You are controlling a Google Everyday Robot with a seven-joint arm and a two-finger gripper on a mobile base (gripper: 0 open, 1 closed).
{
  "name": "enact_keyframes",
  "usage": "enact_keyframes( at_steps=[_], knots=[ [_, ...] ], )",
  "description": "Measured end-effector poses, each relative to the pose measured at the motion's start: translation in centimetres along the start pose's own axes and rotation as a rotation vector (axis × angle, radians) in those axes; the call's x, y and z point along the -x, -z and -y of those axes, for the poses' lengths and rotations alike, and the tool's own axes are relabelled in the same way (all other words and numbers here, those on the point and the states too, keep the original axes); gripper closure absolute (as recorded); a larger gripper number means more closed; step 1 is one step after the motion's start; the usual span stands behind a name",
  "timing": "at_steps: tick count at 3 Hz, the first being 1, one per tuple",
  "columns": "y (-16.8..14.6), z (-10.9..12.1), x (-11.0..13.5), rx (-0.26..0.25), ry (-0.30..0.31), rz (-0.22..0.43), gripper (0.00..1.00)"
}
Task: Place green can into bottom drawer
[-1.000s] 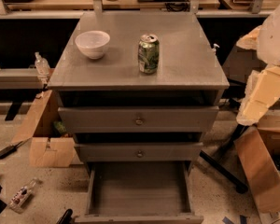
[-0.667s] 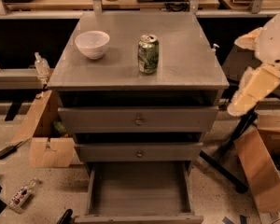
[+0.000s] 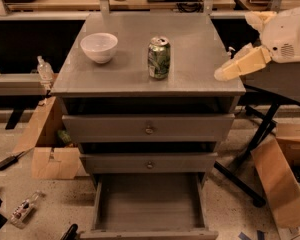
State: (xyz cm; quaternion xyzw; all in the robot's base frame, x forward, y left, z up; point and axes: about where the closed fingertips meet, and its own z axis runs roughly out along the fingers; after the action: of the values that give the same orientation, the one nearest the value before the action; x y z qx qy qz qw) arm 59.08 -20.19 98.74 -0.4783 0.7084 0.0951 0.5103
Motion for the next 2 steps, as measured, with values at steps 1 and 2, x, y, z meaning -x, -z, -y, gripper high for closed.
enact_keyframes(
  at_steps=[1, 2],
  knots=[
    [0.0, 0.0, 0.0, 0.001, 0.0, 0.0, 0.0],
    [-3.9, 0.3, 0.0, 0.034, -0.009, 0.056, 0.0]
  ],
)
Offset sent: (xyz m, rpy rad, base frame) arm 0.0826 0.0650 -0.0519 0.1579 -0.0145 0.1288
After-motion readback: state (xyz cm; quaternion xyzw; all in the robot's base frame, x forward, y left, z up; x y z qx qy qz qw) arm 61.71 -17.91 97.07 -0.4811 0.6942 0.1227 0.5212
